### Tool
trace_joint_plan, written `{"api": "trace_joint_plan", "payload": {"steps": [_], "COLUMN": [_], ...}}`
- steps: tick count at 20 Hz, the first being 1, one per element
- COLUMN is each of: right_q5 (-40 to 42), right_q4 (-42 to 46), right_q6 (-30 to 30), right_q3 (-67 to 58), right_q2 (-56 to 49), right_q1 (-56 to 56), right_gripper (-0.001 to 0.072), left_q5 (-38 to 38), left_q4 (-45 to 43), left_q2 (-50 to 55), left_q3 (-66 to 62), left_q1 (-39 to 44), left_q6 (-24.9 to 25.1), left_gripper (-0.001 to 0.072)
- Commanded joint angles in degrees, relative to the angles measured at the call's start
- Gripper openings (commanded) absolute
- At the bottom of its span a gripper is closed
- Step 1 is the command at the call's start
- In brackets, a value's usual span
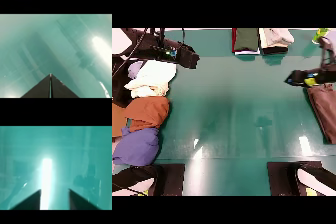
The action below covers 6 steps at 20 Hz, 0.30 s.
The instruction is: Fold the shirts.
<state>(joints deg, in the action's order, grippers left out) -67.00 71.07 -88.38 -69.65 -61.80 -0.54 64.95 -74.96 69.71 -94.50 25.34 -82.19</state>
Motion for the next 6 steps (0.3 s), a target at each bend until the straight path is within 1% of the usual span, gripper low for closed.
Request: {"api": "trace_joint_plan", "payload": {"steps": [1, 6], "right_q5": [2.1, 0.9], "right_q4": [-0.5, -0.6], "right_q6": [0.0, 0.0], "right_q3": [-0.1, -0.1], "right_q2": [0.1, 0.1], "right_q1": [9.3, 10.8], "right_gripper": [0.0015, 0.0021], "left_q5": [0.0, 0.0], "left_q4": [0.0, 0.0], "left_q2": [0.0, 0.0], "left_q3": [0.0, 0.0], "left_q1": [0.0, 0.0], "left_q6": [0.0, 0.0], "left_gripper": [0.0026, 0.0026]}}
